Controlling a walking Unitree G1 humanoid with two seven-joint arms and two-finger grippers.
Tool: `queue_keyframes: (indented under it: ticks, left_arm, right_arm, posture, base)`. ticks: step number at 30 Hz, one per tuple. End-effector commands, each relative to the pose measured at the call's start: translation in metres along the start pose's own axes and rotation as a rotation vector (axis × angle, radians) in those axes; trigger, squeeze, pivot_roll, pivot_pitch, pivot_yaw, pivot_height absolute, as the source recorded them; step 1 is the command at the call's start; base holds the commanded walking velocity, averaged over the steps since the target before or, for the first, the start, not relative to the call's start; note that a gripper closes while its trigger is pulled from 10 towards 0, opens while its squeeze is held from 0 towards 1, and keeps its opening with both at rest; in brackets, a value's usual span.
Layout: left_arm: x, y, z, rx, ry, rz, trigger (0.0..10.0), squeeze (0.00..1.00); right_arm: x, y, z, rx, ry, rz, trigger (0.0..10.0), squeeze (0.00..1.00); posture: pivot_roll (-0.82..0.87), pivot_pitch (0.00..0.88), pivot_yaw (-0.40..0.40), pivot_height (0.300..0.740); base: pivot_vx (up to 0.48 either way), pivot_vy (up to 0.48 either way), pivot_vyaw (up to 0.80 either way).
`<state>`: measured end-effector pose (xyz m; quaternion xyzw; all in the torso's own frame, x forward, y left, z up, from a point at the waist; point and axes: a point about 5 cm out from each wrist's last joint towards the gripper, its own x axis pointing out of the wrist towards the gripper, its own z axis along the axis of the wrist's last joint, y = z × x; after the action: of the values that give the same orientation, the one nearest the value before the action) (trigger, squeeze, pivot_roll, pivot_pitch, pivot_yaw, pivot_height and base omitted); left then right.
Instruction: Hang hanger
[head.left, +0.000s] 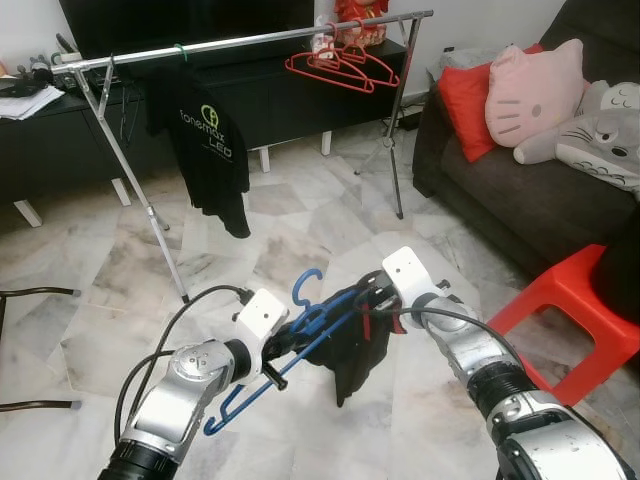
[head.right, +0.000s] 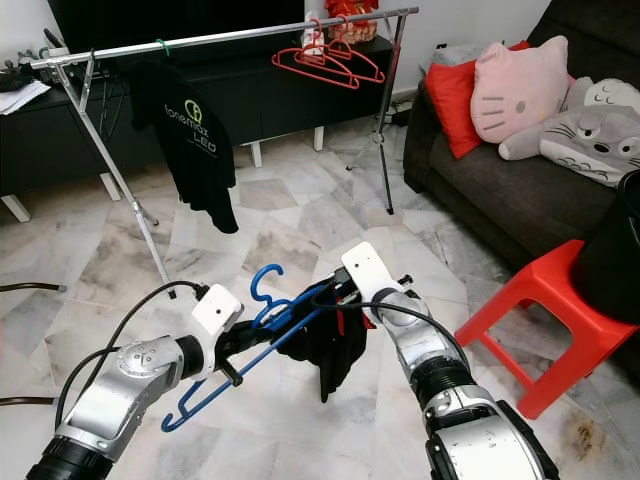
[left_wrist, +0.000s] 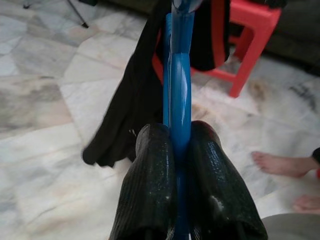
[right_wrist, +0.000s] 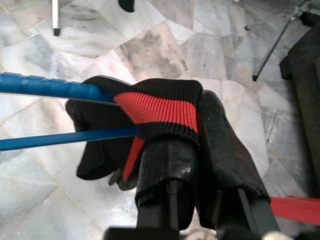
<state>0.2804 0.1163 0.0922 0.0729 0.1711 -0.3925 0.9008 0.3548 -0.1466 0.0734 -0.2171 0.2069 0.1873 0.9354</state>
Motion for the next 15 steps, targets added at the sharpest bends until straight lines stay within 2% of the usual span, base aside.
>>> queue_keyframes:
  ticks: [1, 6, 15]
  left_arm:
    - [-0.002, -0.003, 0.012, 0.014, -0.061, -0.028, 10.0, 0.00]
    - [-0.002, -0.007, 0.012, 0.020, -0.068, -0.065, 10.0, 0.00]
    - [0.003, -0.011, 0.007, 0.001, -0.060, -0.072, 10.0, 0.00]
  right_arm:
    - [-0.001, -0.002, 0.002, -0.023, -0.013, 0.007, 10.0, 0.00]
    - [-0.002, -0.002, 0.004, -0.056, -0.016, 0.029, 10.0, 0.00]
    - [-0.005, -0.001, 0.022, -0.083, -0.088, 0.077, 10.0, 0.00]
  posture:
    - [-0.03, 0.000, -0.054, 0.740]
    - [-0.03, 0.000, -0.054, 0.740]
    - [-0.03, 0.000, -0.053, 0.740]
  base:
    - [0.000, 0.000, 0.00]
    - [0.000, 0.000, 0.00]
    - [0.000, 0.000, 0.00]
